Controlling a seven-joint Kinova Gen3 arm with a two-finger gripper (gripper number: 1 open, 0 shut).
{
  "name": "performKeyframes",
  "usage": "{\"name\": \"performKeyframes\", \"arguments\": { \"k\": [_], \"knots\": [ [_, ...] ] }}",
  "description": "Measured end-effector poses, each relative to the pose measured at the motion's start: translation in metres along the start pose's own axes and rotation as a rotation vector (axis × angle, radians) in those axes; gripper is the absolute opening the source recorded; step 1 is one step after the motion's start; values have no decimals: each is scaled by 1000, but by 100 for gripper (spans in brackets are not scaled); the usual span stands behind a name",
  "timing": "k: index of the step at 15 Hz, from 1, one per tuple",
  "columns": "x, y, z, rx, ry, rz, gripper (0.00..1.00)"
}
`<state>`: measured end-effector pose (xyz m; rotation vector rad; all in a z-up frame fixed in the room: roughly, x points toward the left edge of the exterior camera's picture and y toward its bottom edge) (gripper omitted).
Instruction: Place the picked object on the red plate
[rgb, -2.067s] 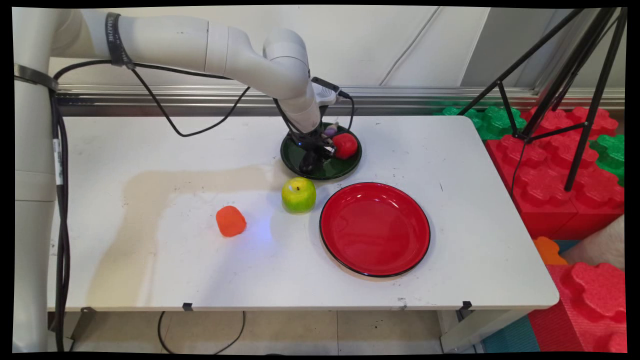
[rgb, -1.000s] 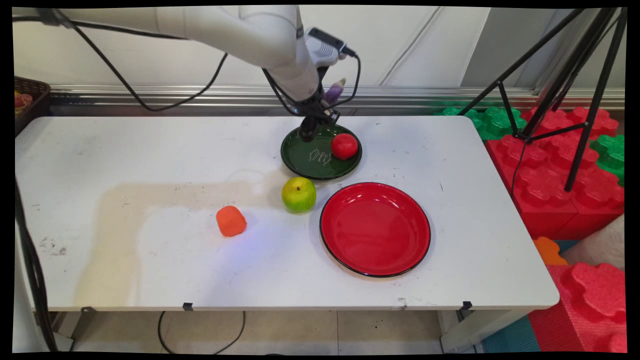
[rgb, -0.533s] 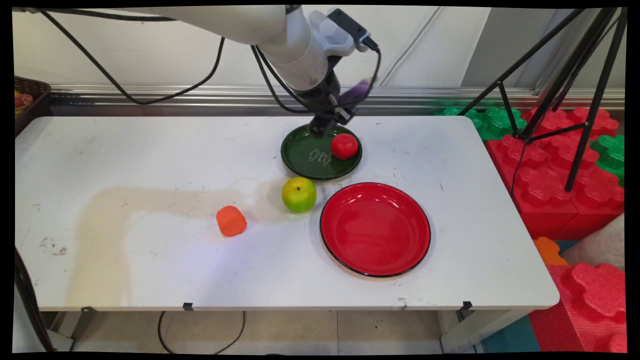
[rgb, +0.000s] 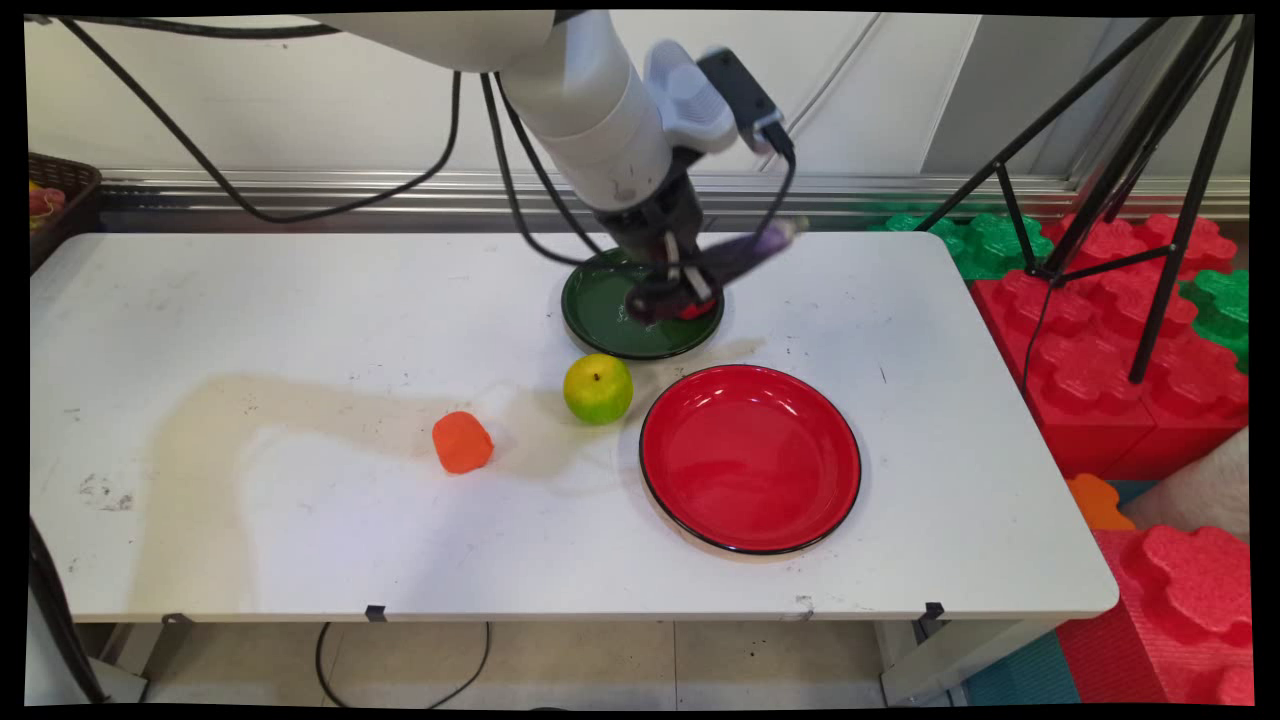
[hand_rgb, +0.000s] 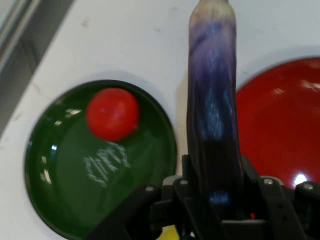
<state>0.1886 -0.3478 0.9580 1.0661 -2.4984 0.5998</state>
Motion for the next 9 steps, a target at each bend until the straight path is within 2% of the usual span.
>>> {"name": "performKeyframes", "arguments": {
  "k": [5,9],
  "knots": [
    [-3,25,-2,-60,-61,109,0],
    [-4,38,10,-96,-109,201,0]
  ]
}}
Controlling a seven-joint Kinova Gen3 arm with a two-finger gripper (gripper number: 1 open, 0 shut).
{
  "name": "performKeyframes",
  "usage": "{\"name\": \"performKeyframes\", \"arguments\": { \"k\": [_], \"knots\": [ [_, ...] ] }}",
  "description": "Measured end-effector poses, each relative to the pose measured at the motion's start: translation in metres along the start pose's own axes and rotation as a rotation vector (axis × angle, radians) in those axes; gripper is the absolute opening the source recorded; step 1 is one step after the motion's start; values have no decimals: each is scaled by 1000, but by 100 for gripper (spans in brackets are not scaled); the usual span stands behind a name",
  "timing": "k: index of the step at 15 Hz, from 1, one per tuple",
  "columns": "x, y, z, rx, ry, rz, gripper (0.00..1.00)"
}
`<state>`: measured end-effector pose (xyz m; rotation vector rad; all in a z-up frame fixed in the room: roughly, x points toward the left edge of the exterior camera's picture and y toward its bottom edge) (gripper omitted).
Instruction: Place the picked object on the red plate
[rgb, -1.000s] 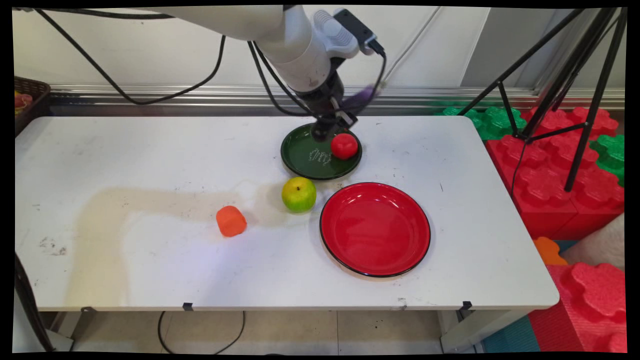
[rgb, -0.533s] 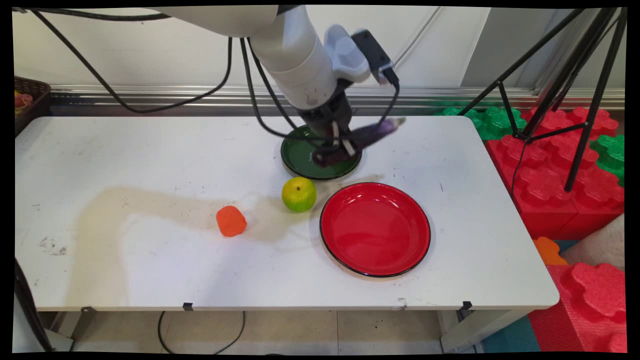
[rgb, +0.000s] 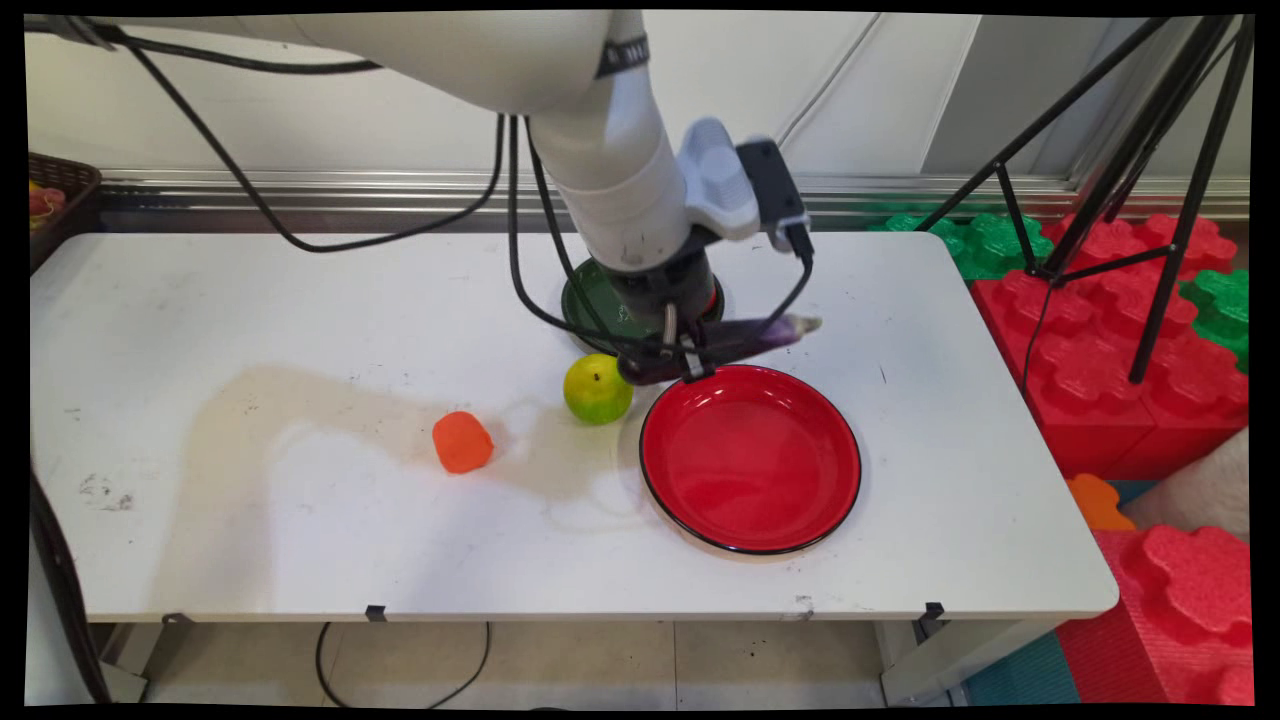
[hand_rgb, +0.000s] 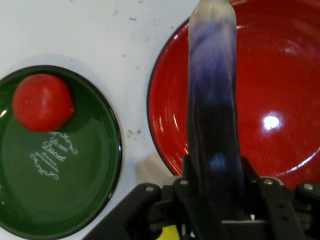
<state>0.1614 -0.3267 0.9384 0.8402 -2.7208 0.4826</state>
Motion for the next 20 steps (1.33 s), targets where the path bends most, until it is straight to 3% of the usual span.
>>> {"name": "performKeyframes", "arguments": {
  "k": [10,20],
  "knots": [
    [13,-7,61,-38,-87,110,0],
    [22,-17,116,-83,-99,183,0]
  ]
}}
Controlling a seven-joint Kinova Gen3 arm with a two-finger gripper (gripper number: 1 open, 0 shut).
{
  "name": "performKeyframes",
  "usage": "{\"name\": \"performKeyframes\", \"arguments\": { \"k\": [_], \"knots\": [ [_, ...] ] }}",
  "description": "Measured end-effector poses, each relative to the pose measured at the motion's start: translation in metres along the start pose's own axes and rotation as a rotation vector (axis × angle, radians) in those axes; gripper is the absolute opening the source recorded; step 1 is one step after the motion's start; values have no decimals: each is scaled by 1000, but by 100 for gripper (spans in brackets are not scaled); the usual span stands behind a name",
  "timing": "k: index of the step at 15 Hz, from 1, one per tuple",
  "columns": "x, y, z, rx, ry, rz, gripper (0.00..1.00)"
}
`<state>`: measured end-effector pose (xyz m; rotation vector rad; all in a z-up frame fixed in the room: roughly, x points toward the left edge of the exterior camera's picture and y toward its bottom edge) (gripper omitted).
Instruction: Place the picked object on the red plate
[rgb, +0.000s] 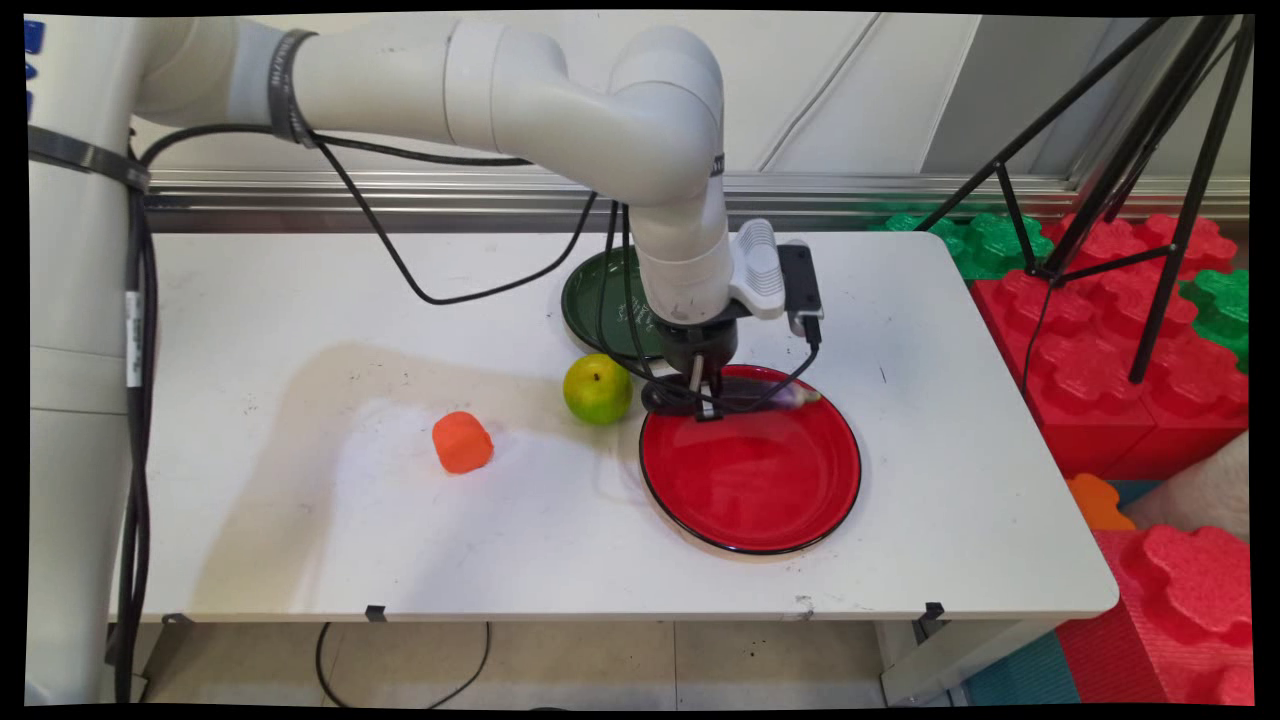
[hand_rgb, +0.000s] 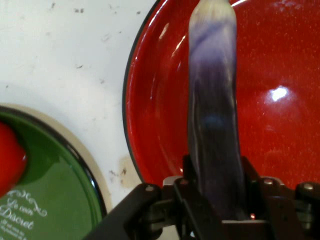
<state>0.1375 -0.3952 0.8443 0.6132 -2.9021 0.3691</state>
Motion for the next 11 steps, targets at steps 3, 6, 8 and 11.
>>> {"name": "performKeyframes", "arguments": {
  "k": [3,6,8,11],
  "knots": [
    [2,-2,8,-10,4,19,0],
    [3,-3,14,-22,8,33,100],
    [3,-4,18,-31,11,42,100],
    [3,-6,21,-36,16,53,100]
  ]
}}
